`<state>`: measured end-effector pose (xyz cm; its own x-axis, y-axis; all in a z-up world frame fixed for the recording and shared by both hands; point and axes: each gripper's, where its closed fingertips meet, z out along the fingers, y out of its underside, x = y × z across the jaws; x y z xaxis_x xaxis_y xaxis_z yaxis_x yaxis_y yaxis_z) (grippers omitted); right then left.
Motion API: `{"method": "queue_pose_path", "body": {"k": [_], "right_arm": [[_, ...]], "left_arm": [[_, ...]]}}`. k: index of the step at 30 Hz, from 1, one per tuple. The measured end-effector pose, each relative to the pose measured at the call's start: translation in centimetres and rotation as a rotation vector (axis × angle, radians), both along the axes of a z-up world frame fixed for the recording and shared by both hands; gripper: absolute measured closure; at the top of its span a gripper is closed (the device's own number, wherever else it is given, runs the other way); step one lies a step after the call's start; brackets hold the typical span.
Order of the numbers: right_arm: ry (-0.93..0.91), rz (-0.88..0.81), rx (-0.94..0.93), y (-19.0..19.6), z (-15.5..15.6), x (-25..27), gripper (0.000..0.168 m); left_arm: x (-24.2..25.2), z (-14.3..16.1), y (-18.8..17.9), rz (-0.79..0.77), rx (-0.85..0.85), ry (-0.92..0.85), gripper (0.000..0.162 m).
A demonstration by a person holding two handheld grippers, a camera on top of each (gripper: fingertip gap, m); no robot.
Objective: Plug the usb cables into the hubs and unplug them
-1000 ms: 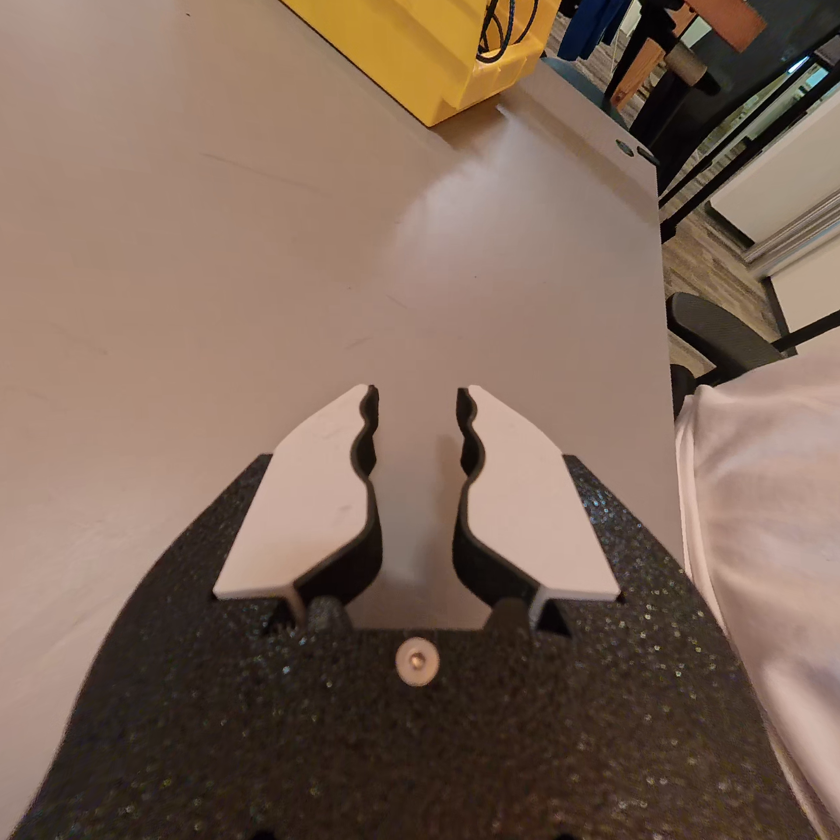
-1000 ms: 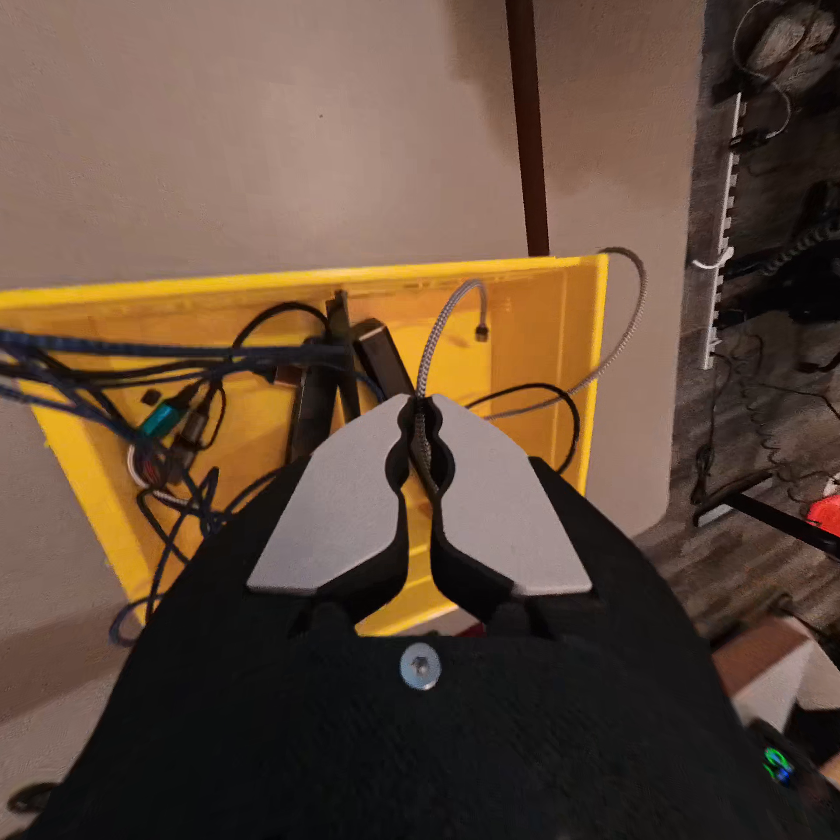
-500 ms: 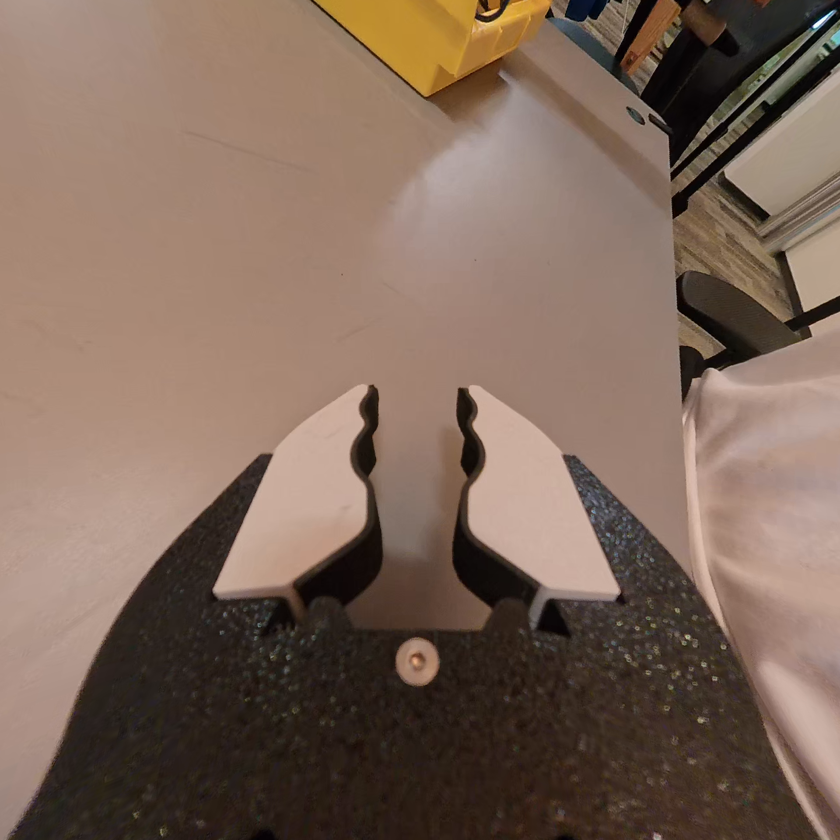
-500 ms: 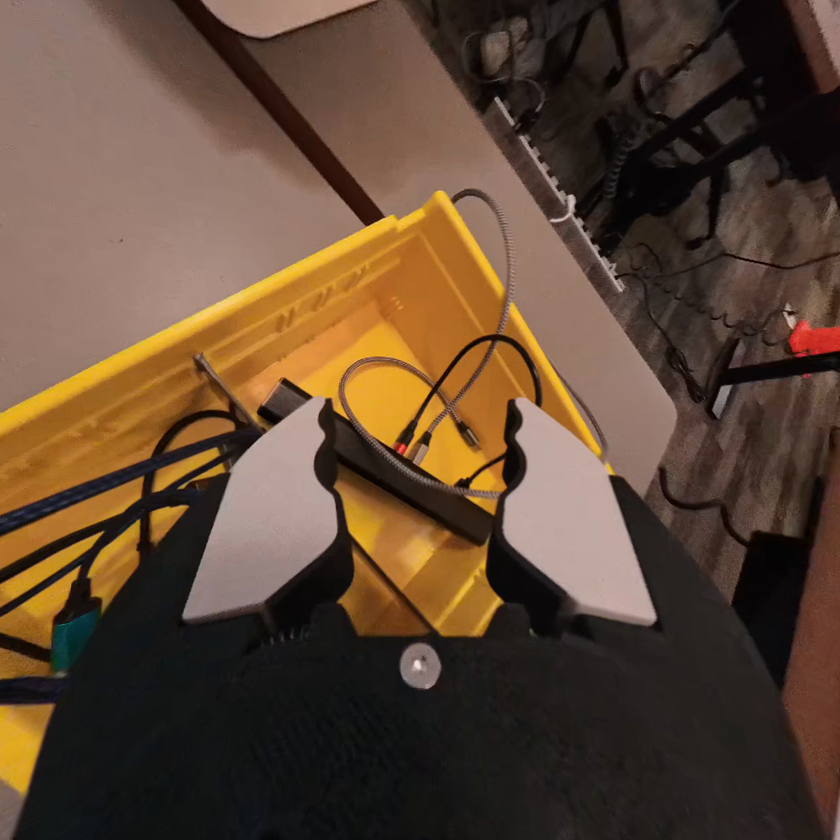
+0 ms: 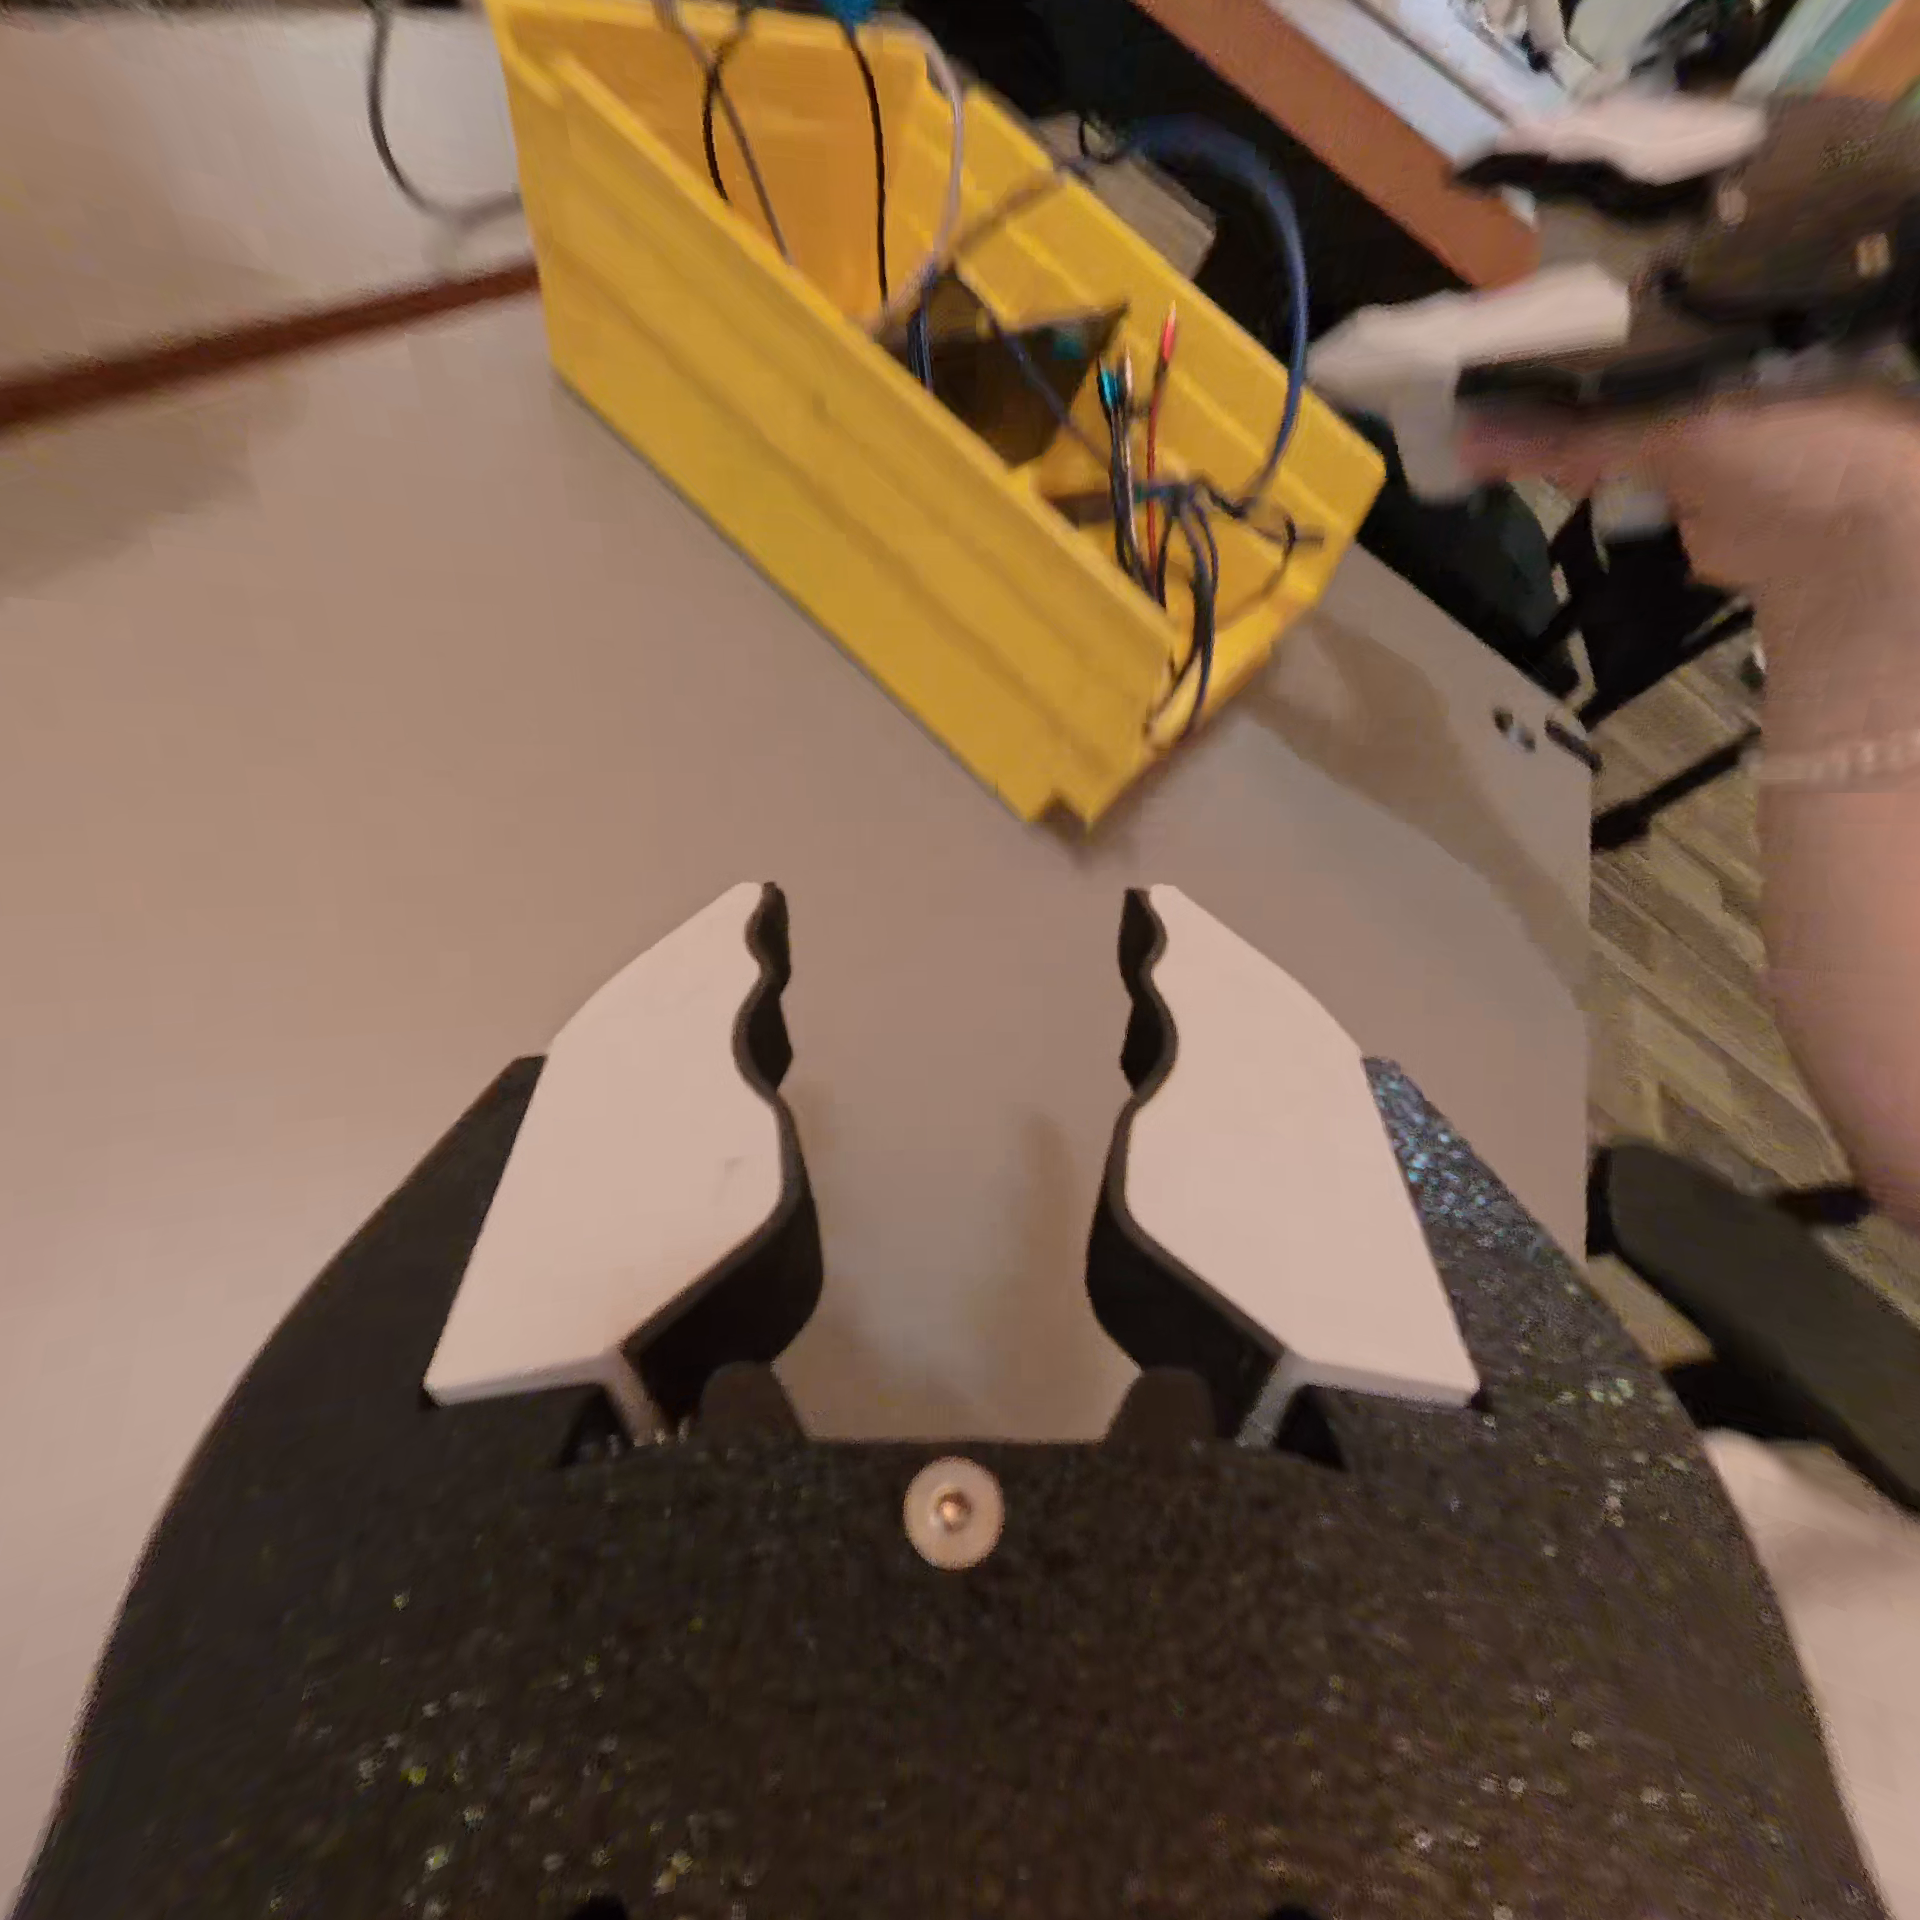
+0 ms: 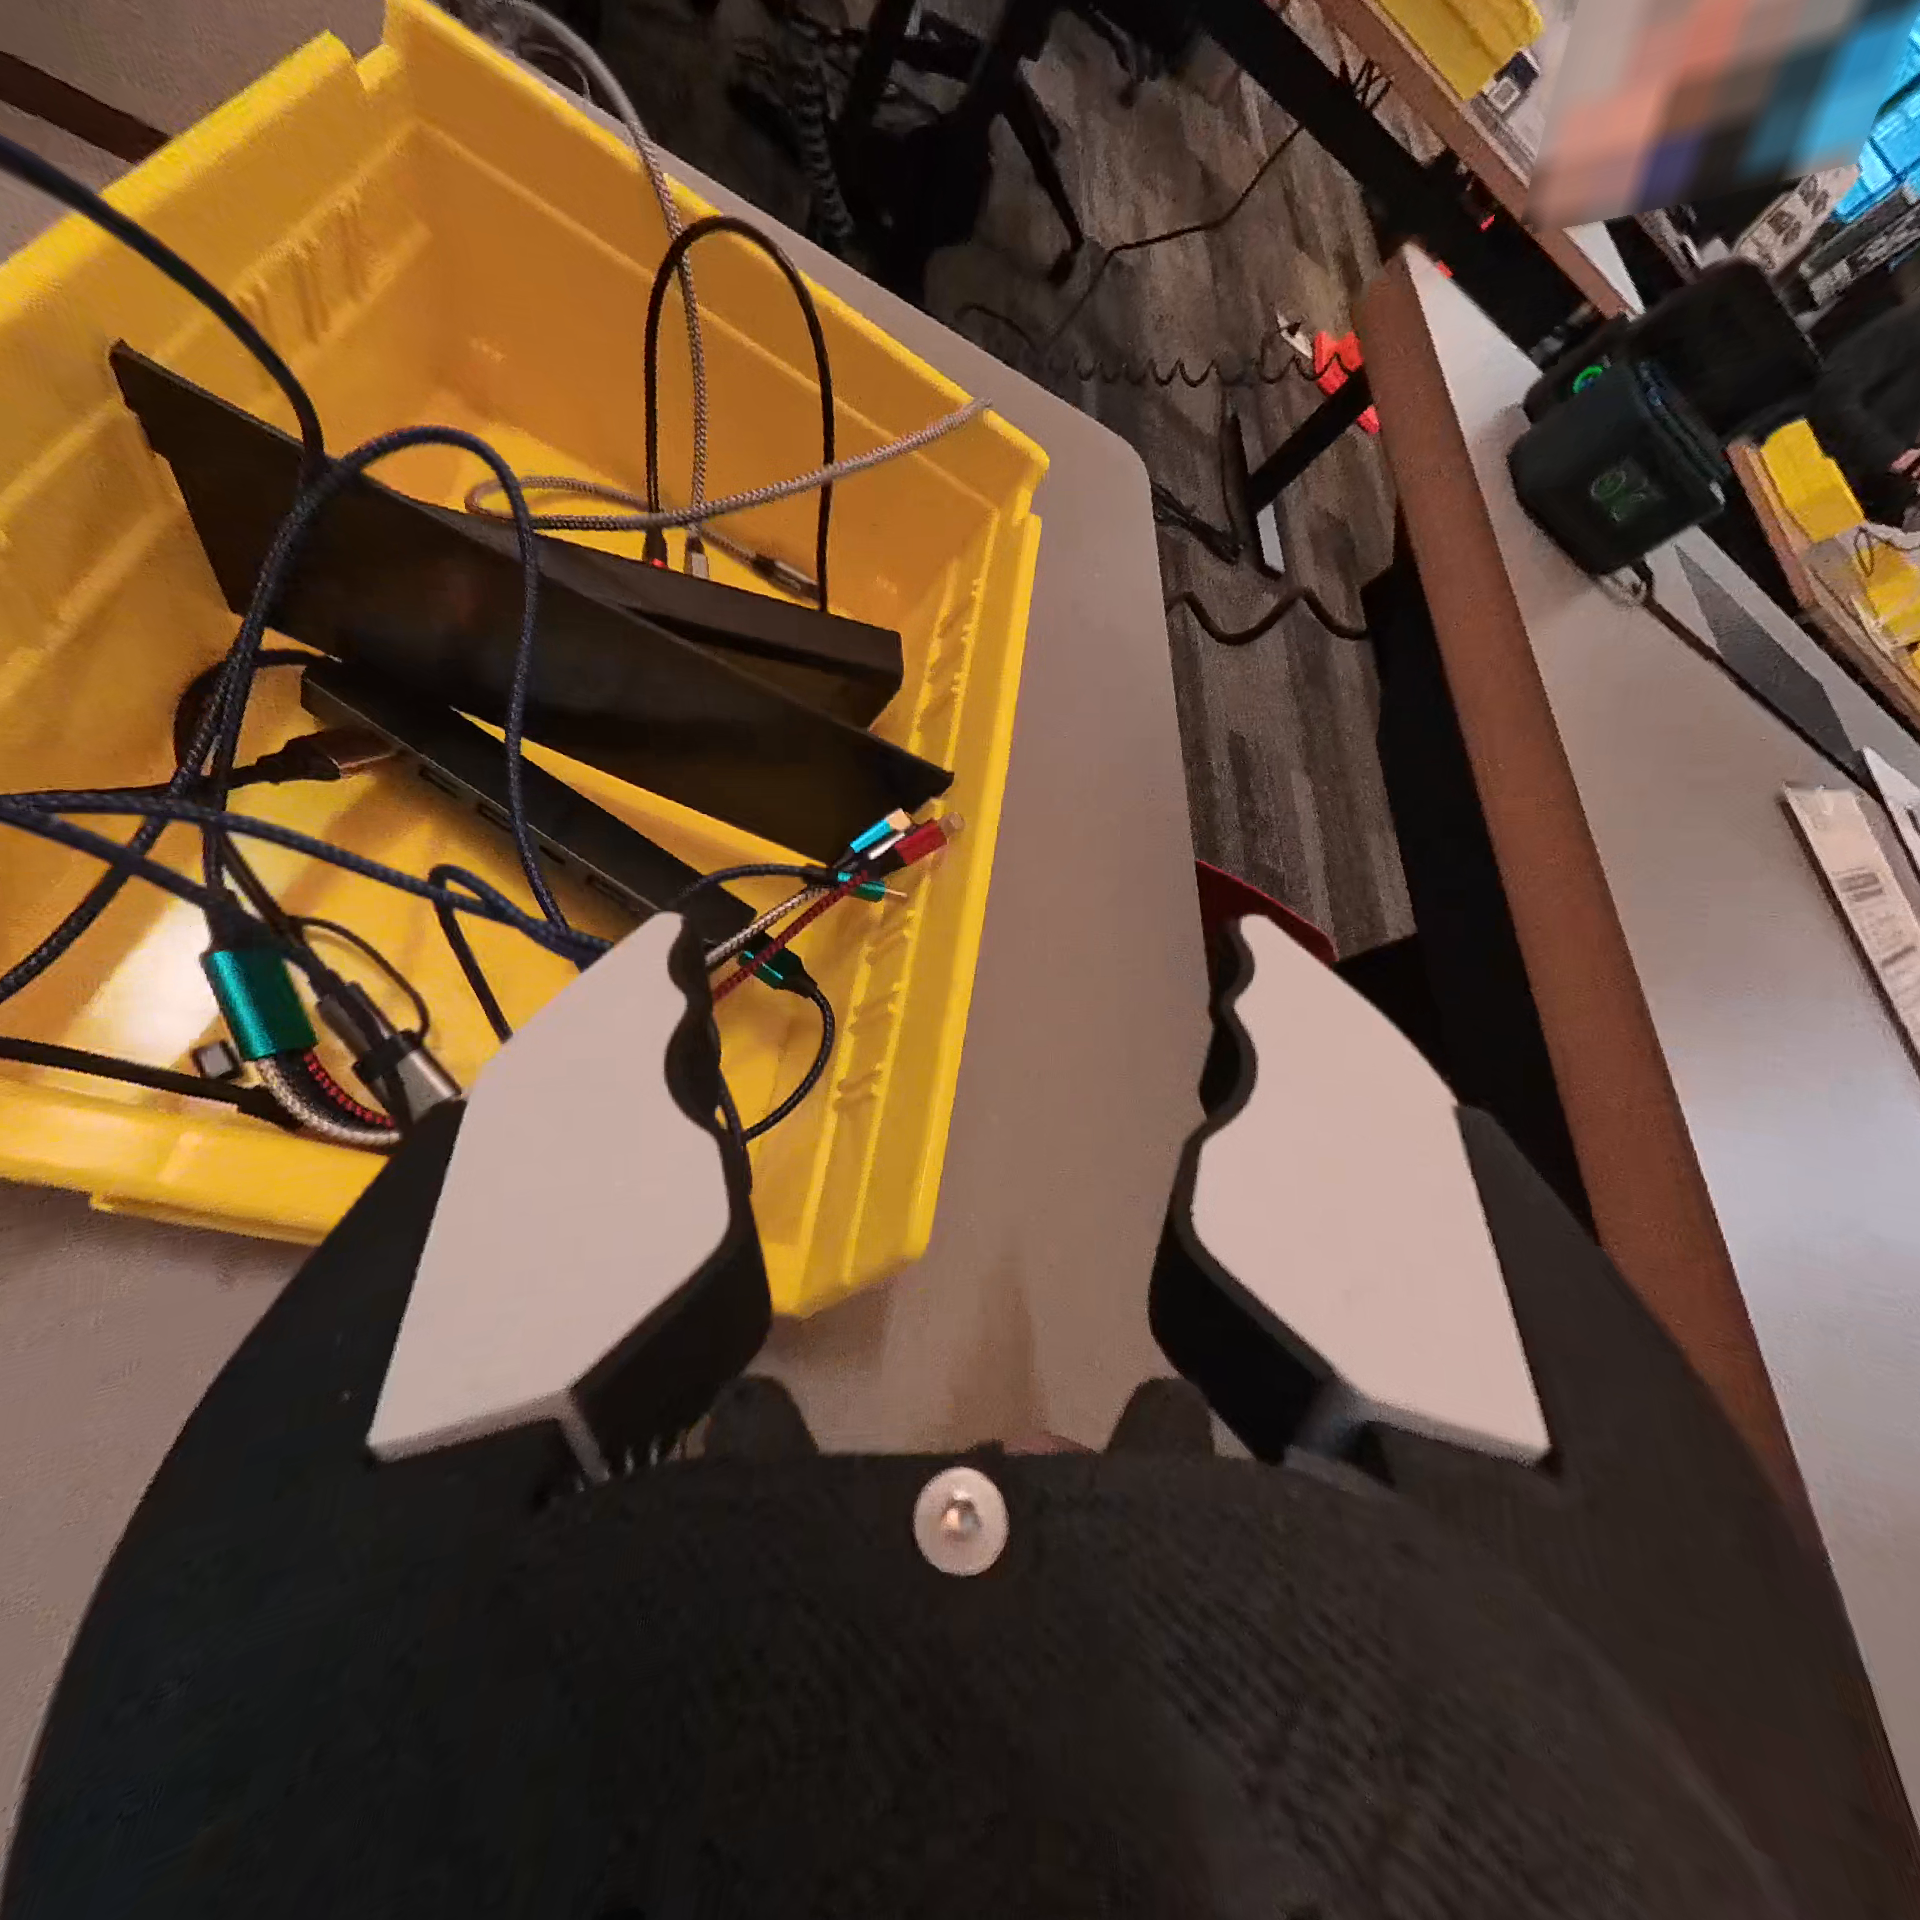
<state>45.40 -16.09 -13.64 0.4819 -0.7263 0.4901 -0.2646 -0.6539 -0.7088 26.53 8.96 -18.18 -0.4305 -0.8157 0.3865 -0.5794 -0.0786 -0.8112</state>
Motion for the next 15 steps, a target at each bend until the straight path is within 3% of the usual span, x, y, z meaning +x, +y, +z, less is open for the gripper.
{"method": "queue_pose_path", "body": {"k": [6,11,15], "right_arm": [[0.016,-0.032,0.100,-1.6,-1.0,-2.1,0.074],[0.038,-0.040,0.156,-2.6,-2.9,-2.6,0.072],[0.070,-0.044,0.252,-3.5,-4.7,-3.0,0.074]], "left_arm": [[10.0,4.3,-3.9,0.065,-0.020,0.109,0.095],[15.5,2.8,-2.3,0.204,0.146,0.282,0.095],[17.4,0.9,-2.3,0.219,0.214,0.433,0.096]]}}
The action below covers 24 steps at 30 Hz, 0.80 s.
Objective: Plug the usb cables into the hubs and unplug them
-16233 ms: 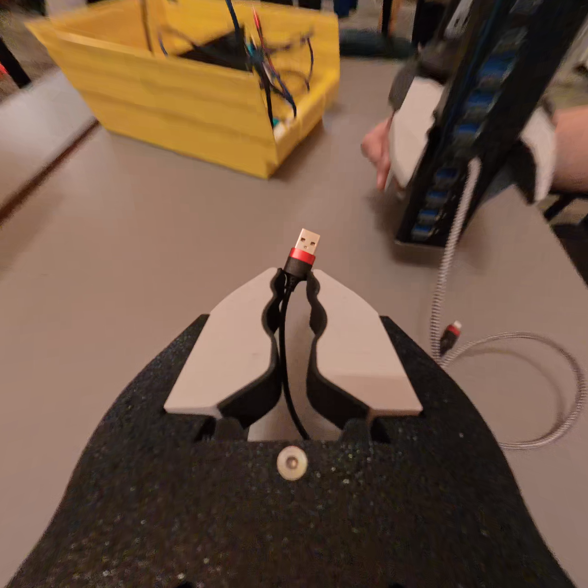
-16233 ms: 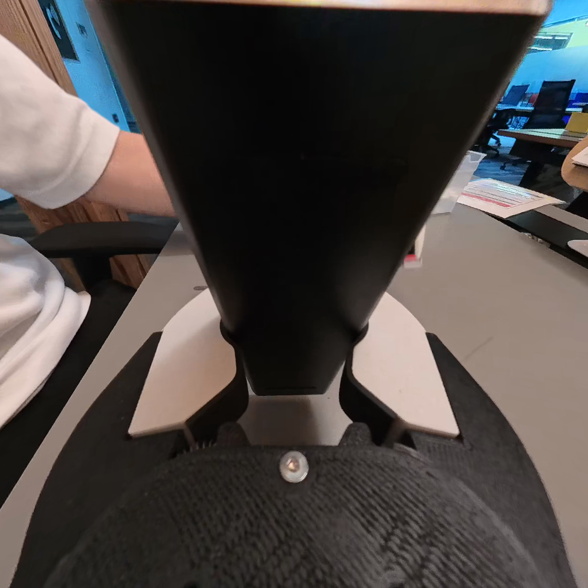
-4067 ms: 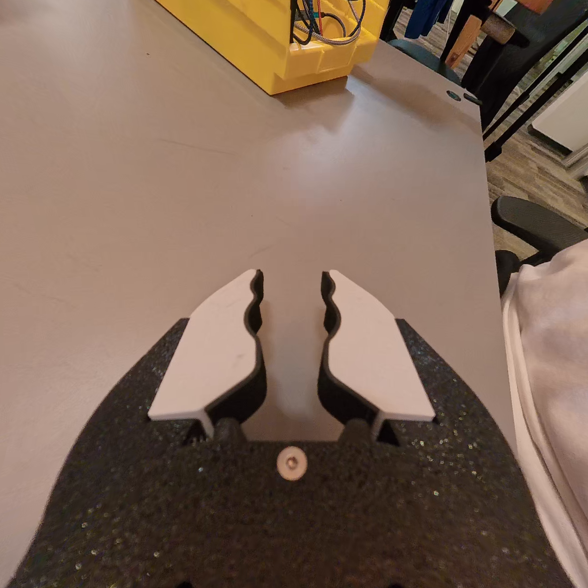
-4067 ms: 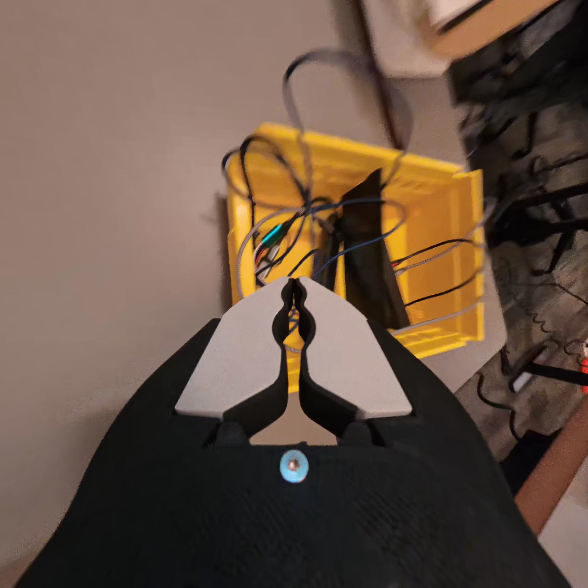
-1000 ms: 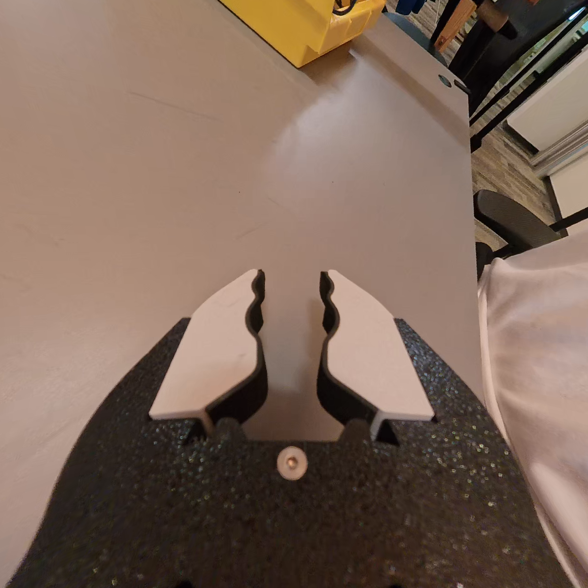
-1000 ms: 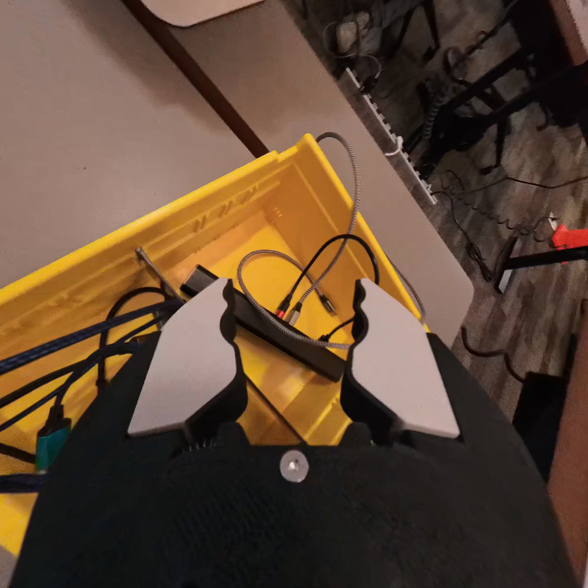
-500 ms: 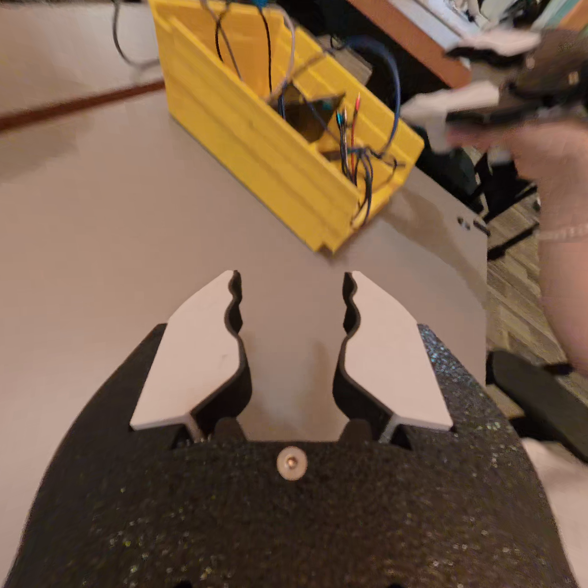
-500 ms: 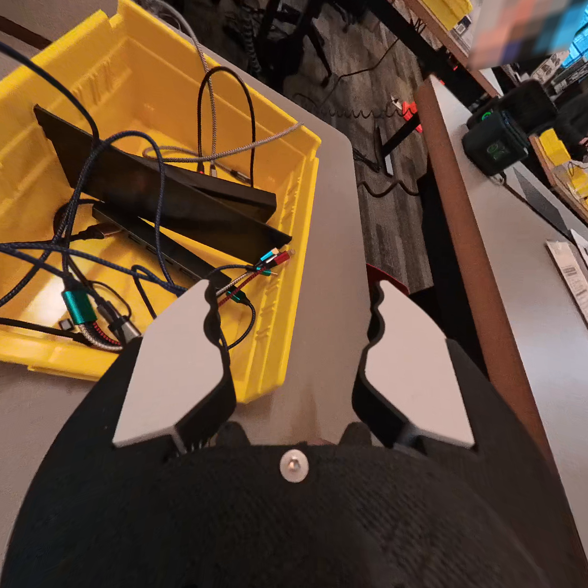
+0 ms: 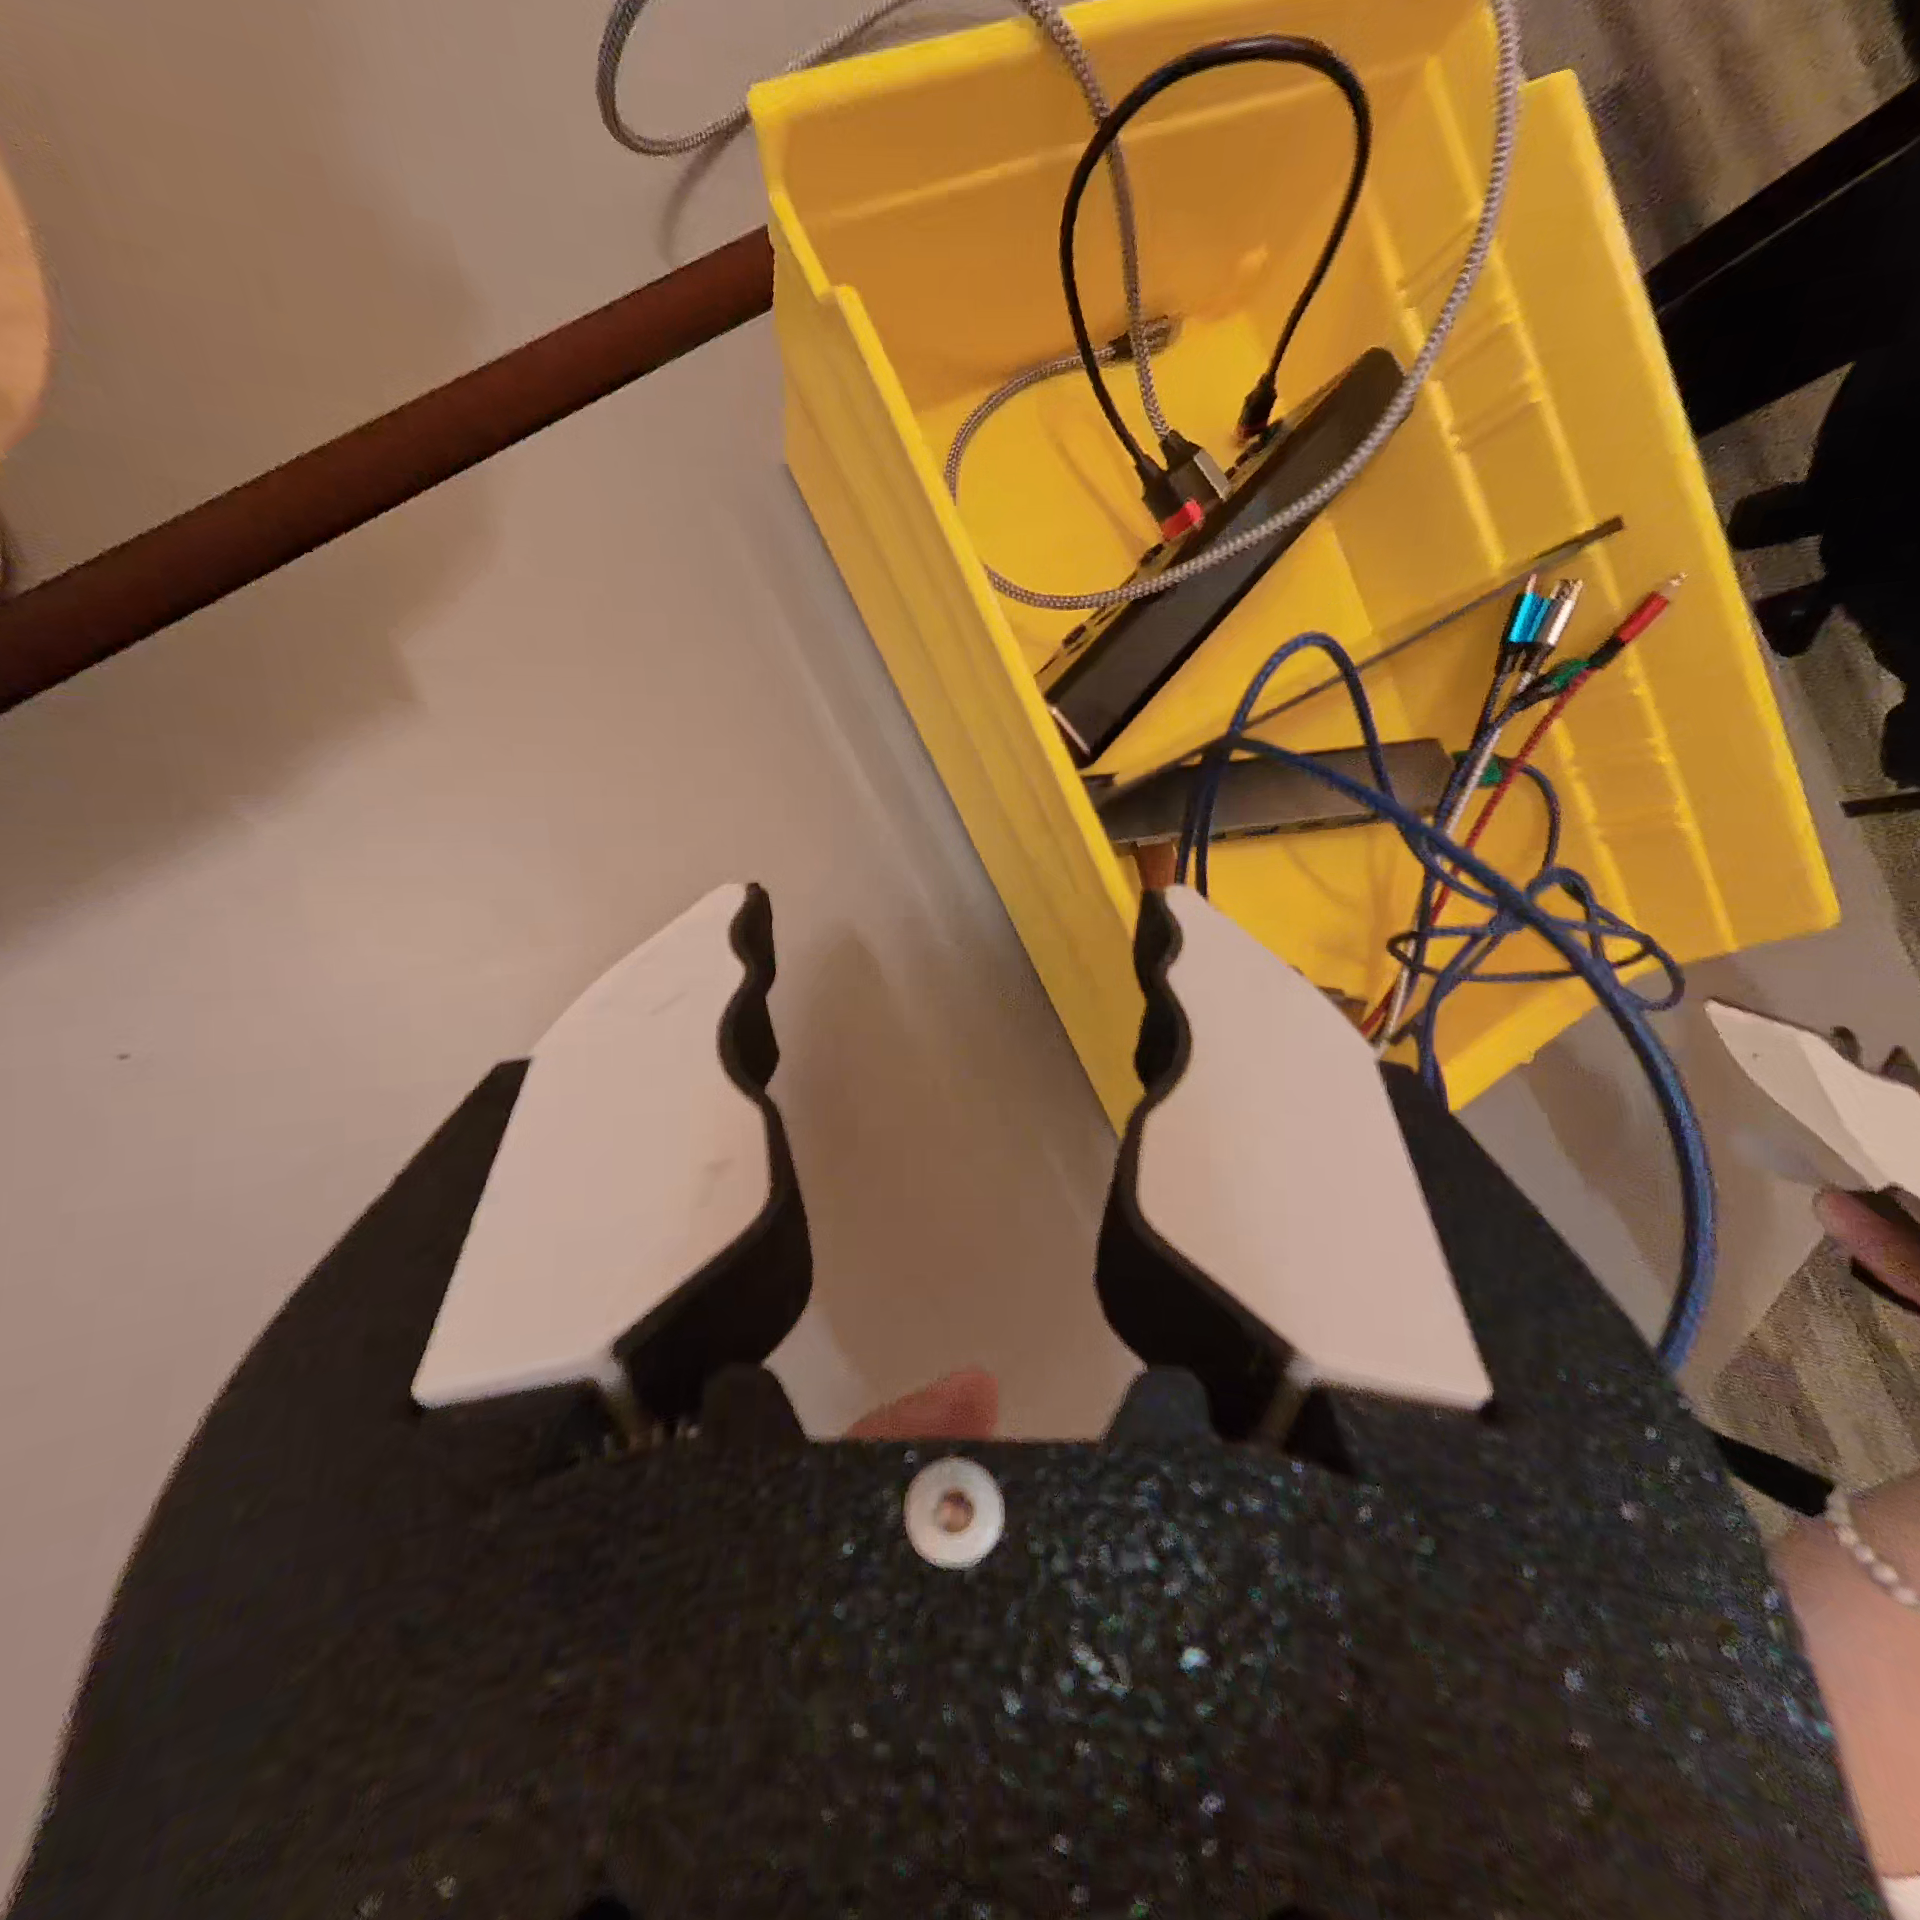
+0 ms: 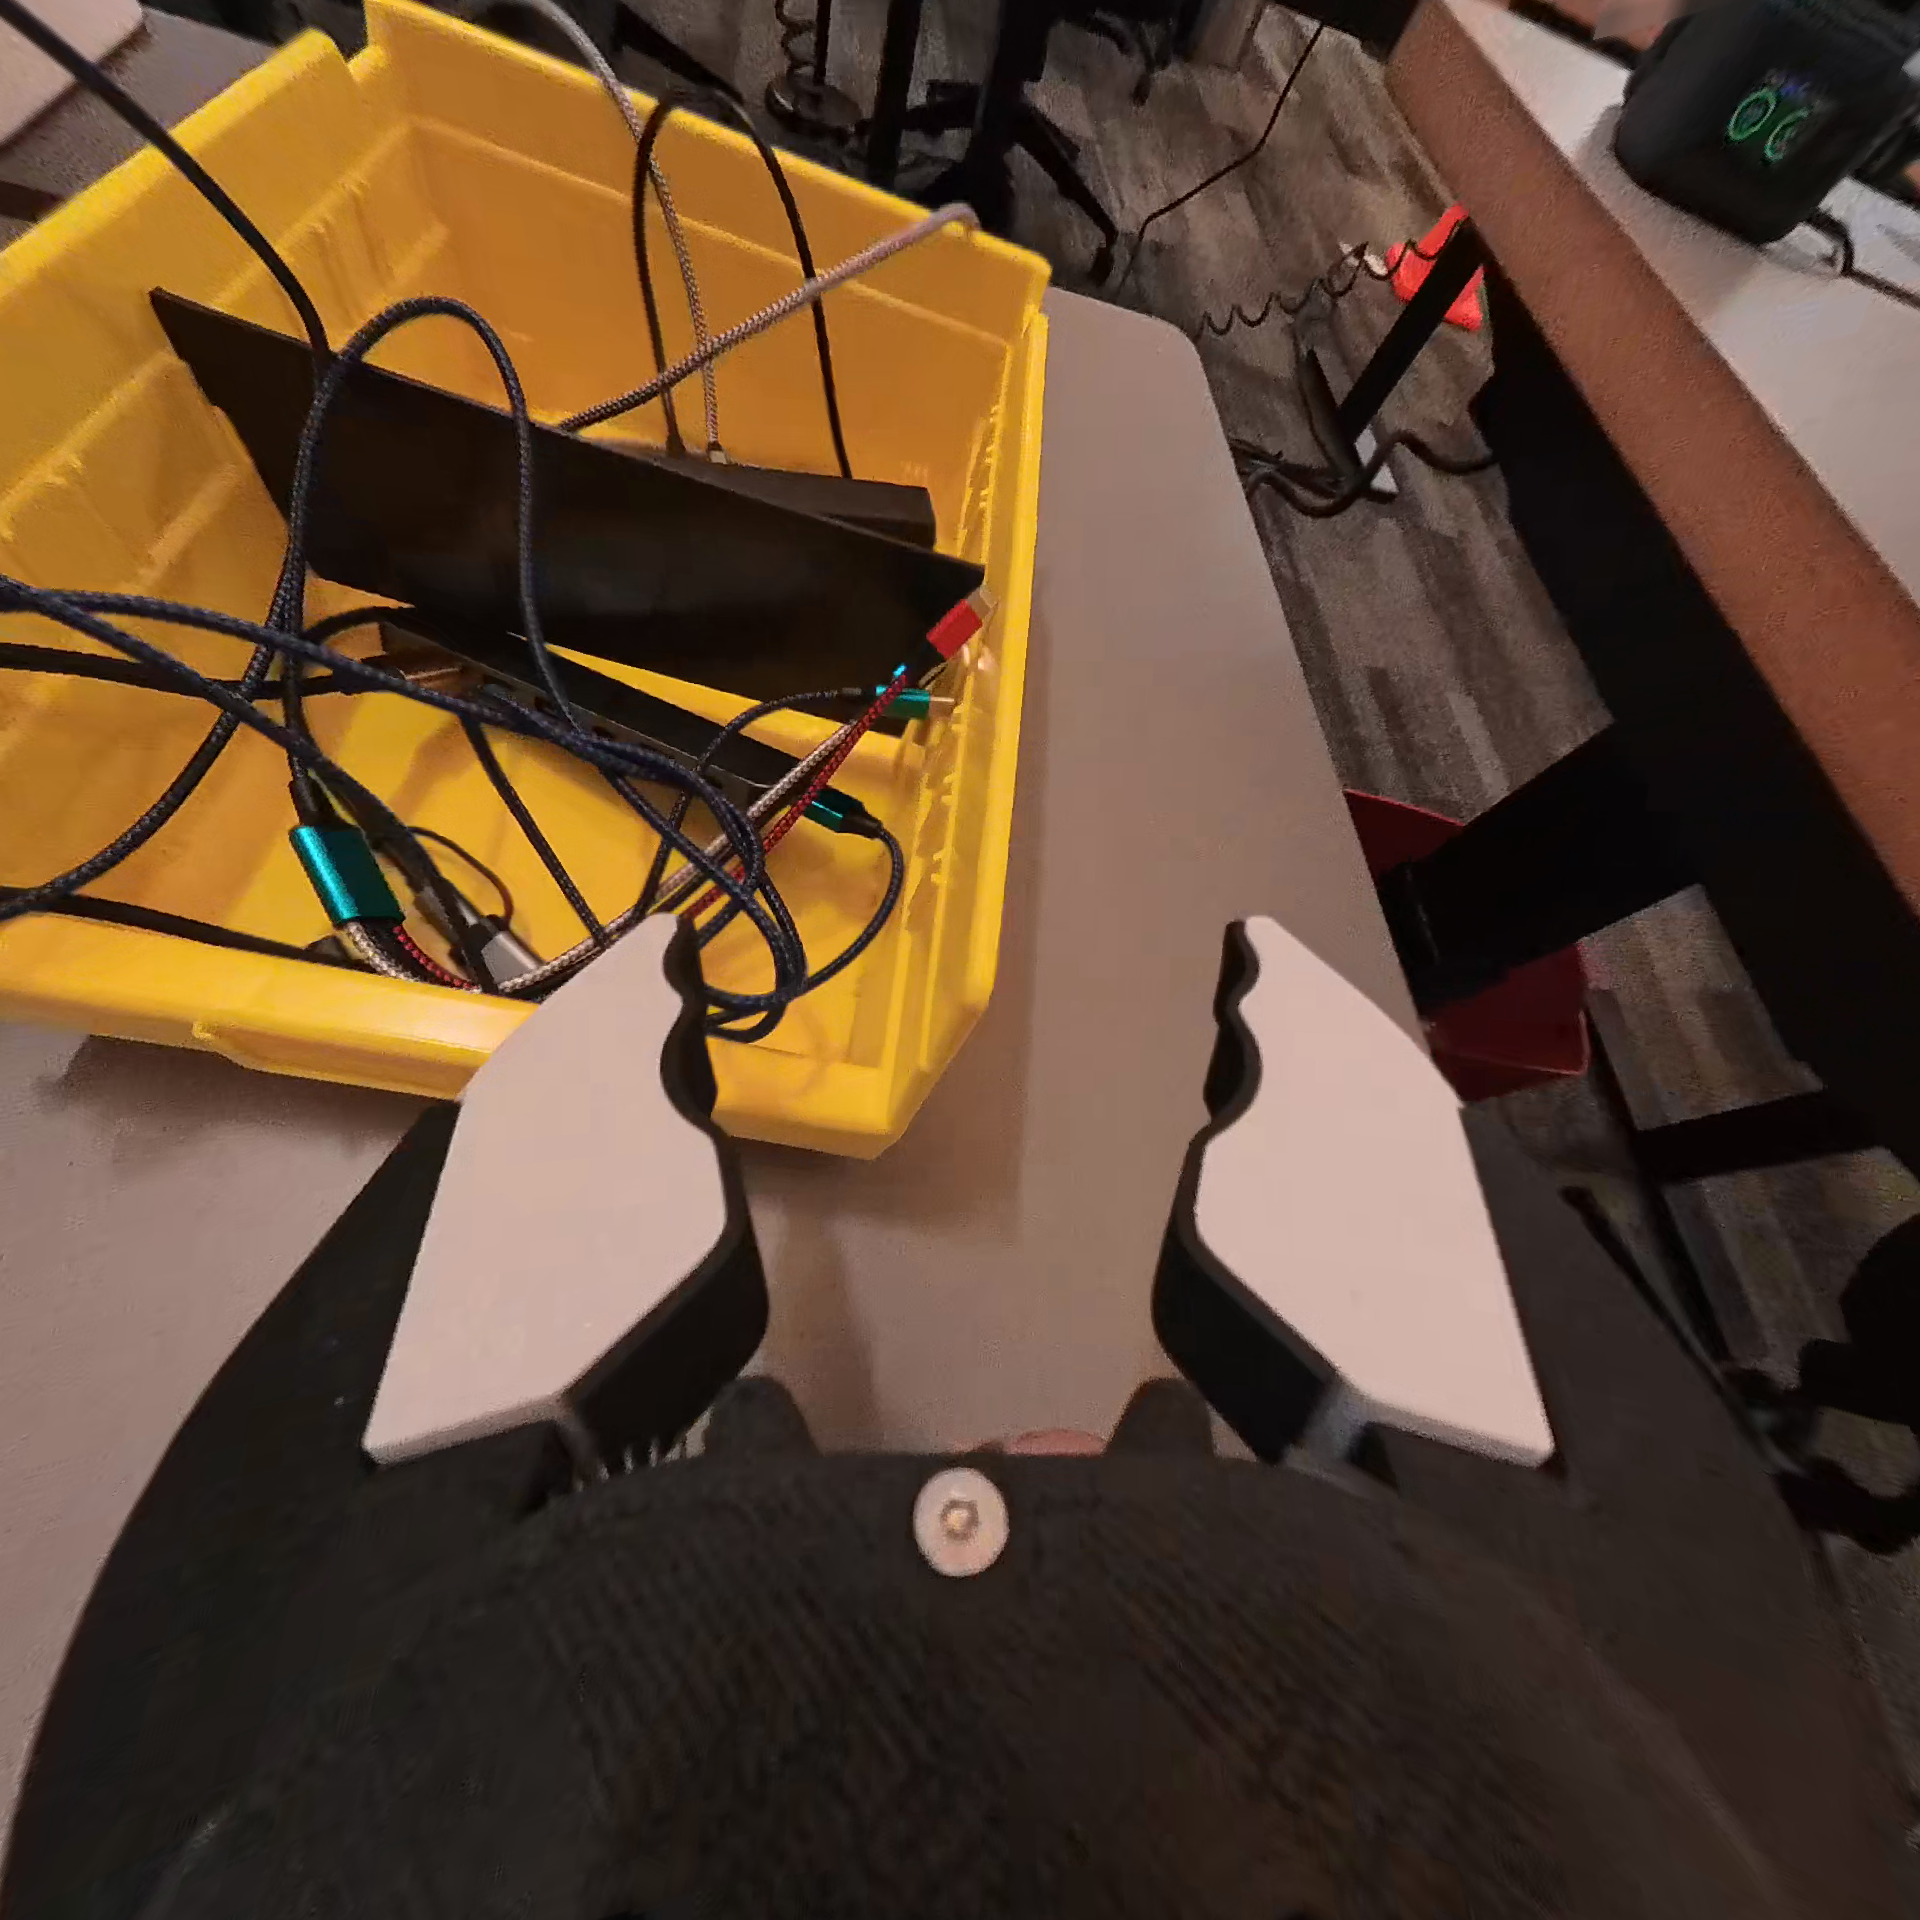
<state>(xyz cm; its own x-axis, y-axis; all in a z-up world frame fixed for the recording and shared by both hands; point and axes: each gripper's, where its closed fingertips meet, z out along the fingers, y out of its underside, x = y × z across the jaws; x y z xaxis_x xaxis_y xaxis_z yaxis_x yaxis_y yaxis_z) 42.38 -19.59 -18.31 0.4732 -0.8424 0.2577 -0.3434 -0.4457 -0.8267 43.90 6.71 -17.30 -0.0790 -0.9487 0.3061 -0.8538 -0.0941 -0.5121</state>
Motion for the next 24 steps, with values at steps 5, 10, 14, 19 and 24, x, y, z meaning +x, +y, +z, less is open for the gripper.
{"method": "queue_pose_path", "body": {"k": [5,10,14,19,24], "right_arm": [[-0.003,0.024,0.062,0.4,0.2,0.3,0.075],[0.010,0.070,0.055,0.9,-0.2,0.0,0.075],[0.011,0.084,0.059,0.8,-0.2,-0.3,0.077],[-0.025,0.114,0.056,1.2,1.1,-1.1,0.078],[-0.084,0.148,0.088,2.3,3.4,-2.4,0.079]], "left_arm": [[1.9,-2.1,-2.5,0.044,-0.077,0.098,0.102],[1.1,-6.7,-4.6,-0.008,0.019,0.268,0.097],[1.0,-8.8,-5.1,-0.068,0.121,0.278,0.138],[-0.5,-9.2,-2.0,-0.126,0.251,0.250,0.150],[-8.0,-9.2,2.0,-0.225,0.257,0.241,0.150]]}}
